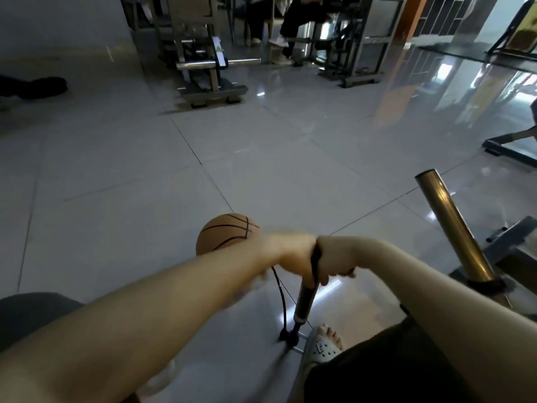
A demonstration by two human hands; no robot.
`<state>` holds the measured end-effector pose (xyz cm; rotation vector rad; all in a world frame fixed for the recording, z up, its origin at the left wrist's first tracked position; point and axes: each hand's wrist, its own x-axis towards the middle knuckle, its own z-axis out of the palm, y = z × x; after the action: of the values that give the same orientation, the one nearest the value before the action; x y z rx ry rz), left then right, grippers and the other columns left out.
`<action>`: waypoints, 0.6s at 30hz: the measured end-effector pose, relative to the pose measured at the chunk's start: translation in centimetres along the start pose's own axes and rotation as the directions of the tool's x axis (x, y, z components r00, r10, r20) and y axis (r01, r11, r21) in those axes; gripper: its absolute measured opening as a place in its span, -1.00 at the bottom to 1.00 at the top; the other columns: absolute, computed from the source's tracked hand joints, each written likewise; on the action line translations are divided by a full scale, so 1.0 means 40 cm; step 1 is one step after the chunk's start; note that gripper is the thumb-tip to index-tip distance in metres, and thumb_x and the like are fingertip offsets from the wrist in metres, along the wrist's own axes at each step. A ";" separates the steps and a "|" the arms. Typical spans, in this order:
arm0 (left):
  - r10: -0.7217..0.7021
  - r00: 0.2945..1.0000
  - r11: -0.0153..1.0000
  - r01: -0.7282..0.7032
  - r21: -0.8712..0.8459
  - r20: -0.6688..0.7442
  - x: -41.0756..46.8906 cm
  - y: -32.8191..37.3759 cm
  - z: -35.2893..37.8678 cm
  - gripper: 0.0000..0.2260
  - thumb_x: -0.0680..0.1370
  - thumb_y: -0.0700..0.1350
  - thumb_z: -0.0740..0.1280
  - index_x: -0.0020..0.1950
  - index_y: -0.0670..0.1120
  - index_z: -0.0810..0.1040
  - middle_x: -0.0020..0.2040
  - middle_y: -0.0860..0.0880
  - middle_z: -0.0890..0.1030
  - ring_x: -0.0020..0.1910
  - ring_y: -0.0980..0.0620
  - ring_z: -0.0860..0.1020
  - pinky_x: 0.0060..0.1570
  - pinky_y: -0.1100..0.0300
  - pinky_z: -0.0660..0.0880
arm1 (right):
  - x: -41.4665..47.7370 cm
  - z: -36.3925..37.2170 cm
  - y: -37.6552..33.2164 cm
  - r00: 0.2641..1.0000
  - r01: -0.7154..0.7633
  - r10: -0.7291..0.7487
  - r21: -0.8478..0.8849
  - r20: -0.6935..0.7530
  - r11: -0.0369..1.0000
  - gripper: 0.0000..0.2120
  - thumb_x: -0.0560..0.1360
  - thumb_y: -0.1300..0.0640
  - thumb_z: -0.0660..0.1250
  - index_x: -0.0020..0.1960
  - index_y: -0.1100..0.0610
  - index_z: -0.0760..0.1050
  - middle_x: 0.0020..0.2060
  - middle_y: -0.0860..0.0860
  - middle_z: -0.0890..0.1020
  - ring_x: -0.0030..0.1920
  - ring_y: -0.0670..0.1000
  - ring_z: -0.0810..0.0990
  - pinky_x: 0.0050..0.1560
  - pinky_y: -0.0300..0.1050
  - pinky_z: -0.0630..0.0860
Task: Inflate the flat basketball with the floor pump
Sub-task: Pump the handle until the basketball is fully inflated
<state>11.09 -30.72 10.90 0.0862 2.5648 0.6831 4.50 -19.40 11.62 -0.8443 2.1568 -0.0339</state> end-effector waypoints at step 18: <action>-0.069 0.990 0.926 0.109 0.361 -0.120 0.126 -0.126 0.292 -0.84 0.49 0.03 0.40 -0.08 -0.05 0.56 -0.26 -0.04 0.56 -0.27 -0.09 0.56 -0.33 0.16 0.45 | 0.192 0.250 0.089 1.000 -0.019 0.019 -0.017 0.010 1.000 -0.83 0.45 0.19 0.36 0.04 0.14 0.56 -0.15 0.08 0.54 -0.13 0.03 0.52 -0.10 -0.10 0.47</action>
<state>12.41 -28.92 -2.60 0.0563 2.7495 0.1695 5.96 -18.65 -1.38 -0.8316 2.1581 -0.0010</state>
